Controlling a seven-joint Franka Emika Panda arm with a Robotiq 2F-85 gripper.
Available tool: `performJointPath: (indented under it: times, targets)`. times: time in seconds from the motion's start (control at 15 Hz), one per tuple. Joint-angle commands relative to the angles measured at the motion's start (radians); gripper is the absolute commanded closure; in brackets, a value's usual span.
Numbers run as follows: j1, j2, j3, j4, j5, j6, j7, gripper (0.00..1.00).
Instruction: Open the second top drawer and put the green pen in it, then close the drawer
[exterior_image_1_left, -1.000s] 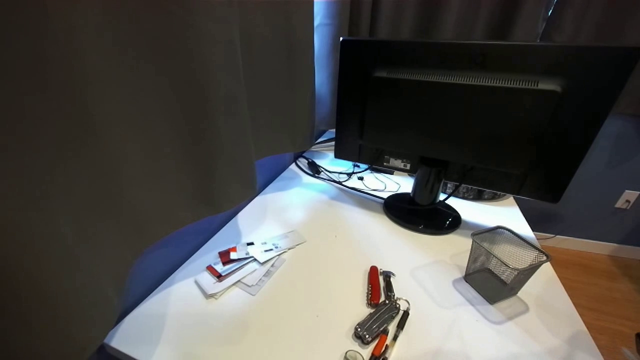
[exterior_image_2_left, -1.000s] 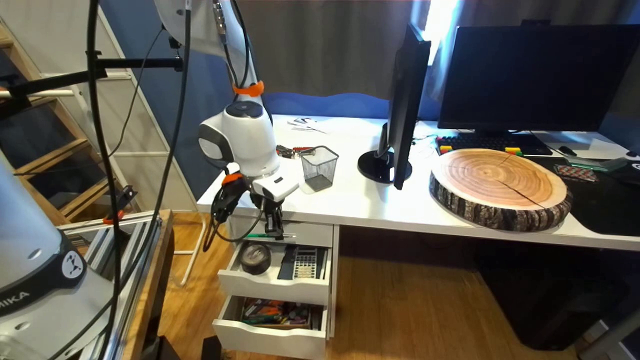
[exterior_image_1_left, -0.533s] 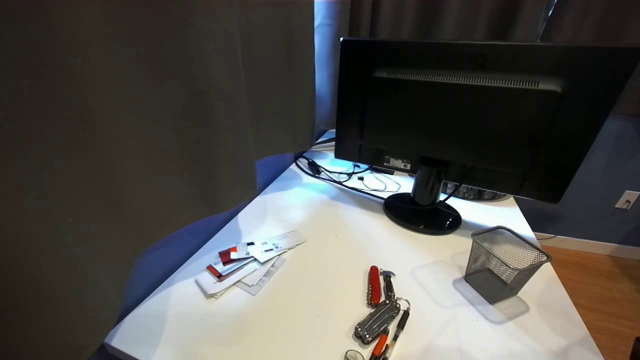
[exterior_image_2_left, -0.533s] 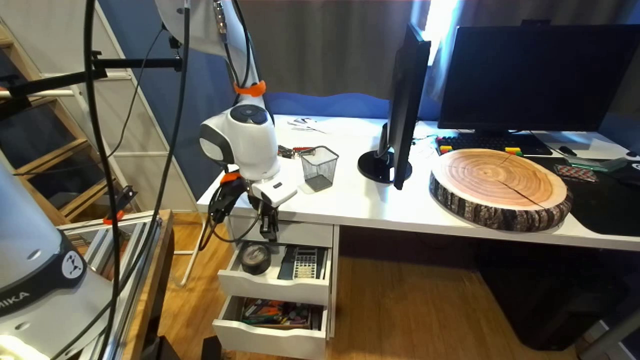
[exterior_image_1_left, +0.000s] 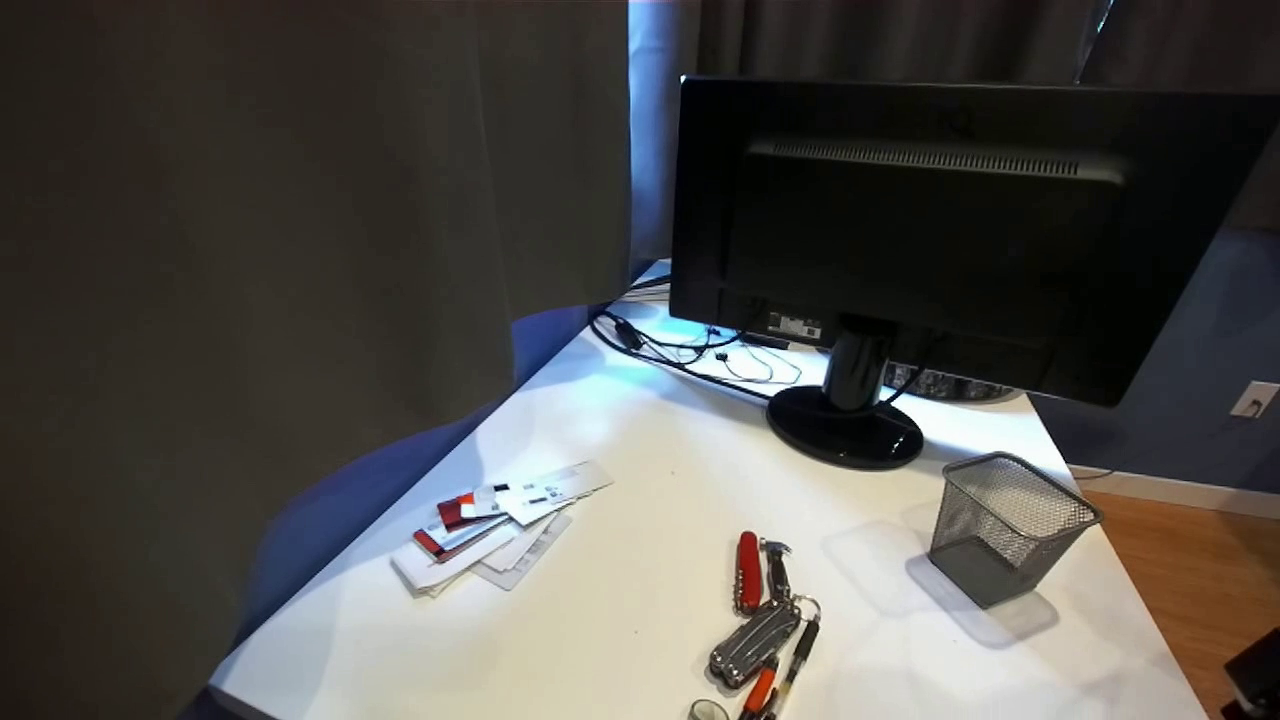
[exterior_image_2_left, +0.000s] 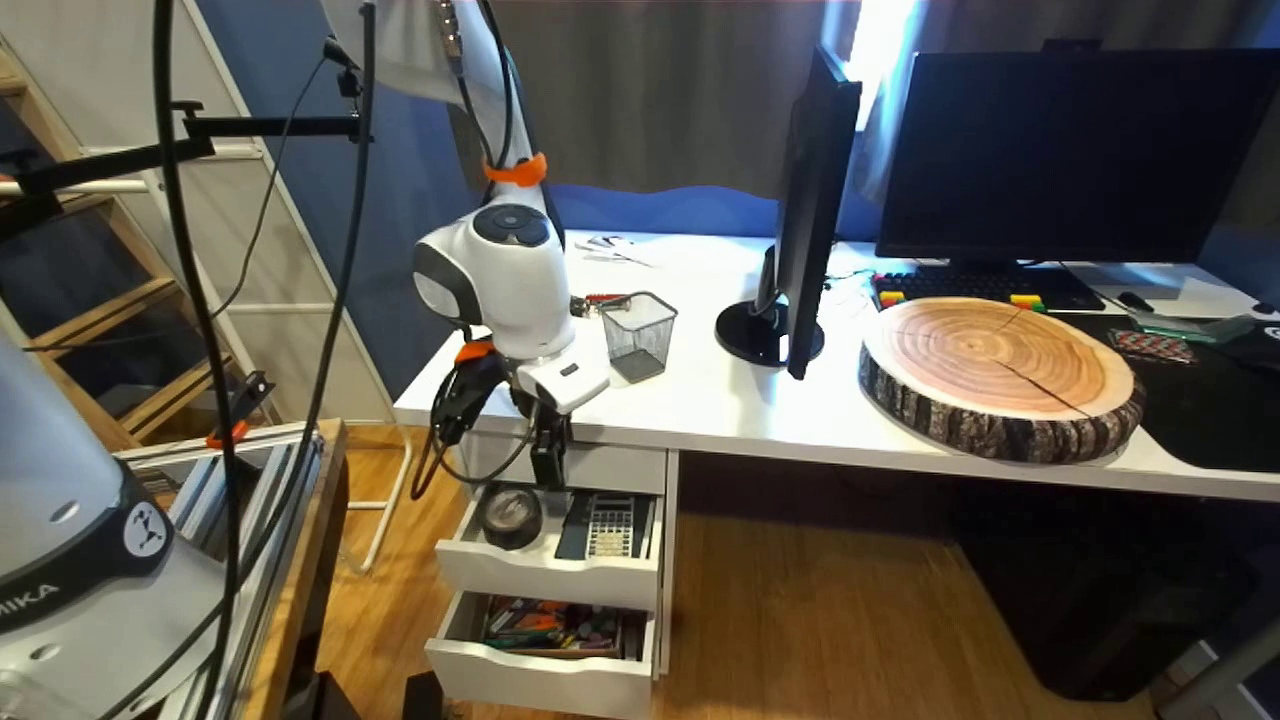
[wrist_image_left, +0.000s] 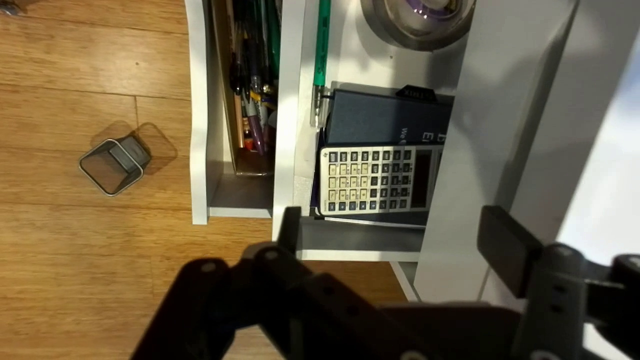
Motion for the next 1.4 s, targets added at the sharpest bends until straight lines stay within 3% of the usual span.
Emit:
performJointPath:
  times: [0.0,0.4,0.47,0.93,1.33]
  targets:
    - [-0.085,-0.018,0.005,0.031,0.045,-0.087,-0.123,0.00]
    - [-0.221,0.006,-0.013,0.047,0.147,-0.266,-0.435,0.00]
    - [-0.198,0.002,-0.007,0.050,0.115,-0.222,-0.346,0.00]
    - [-0.225,0.011,-0.012,0.048,0.122,-0.255,-0.411,0.00]
    - [-0.371,0.109,-0.070,0.093,0.088,-0.527,-0.496,0.00]
